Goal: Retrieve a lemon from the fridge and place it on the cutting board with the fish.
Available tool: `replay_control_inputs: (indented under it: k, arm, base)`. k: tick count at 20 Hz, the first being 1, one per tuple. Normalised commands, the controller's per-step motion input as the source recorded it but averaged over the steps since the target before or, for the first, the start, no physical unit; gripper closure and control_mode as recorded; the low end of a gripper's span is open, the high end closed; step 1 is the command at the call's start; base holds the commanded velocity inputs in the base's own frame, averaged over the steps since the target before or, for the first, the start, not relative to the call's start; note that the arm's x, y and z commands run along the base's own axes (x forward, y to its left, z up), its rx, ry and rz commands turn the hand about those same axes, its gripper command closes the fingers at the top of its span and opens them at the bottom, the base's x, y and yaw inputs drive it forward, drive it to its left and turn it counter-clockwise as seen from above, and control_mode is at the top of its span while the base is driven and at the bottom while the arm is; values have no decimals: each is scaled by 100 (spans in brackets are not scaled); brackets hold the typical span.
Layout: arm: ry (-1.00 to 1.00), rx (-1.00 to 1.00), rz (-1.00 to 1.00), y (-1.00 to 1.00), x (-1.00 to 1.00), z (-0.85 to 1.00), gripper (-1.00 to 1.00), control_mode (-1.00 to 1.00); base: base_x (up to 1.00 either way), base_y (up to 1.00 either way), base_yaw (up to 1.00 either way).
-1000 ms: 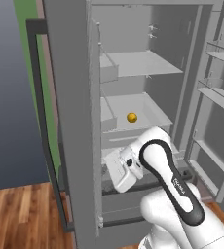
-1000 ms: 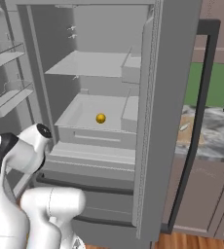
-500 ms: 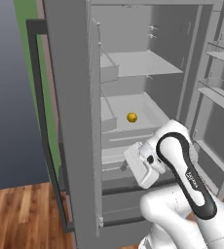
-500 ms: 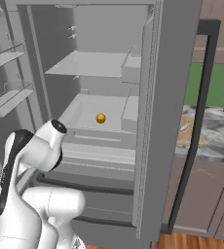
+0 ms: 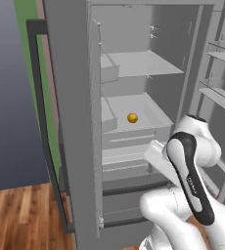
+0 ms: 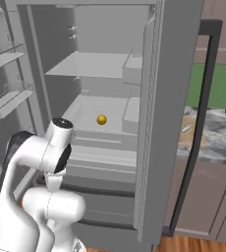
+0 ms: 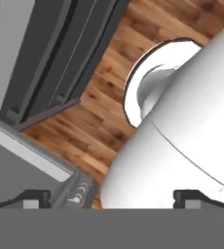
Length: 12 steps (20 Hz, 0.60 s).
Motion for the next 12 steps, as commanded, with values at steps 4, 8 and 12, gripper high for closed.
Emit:
replay_control_inputs:
  k: [4,8,12]
  arm:
    - [-42,-49,72,-32,-47,36,-100,-100]
    - [-23,-16,86,-14,-29,68,-100,-100]
    - [-10,-9,84,-11,-45,71,-100,-100]
  base:
    - [0,0,0]
    - [0,0,0]
    - [0,0,0]
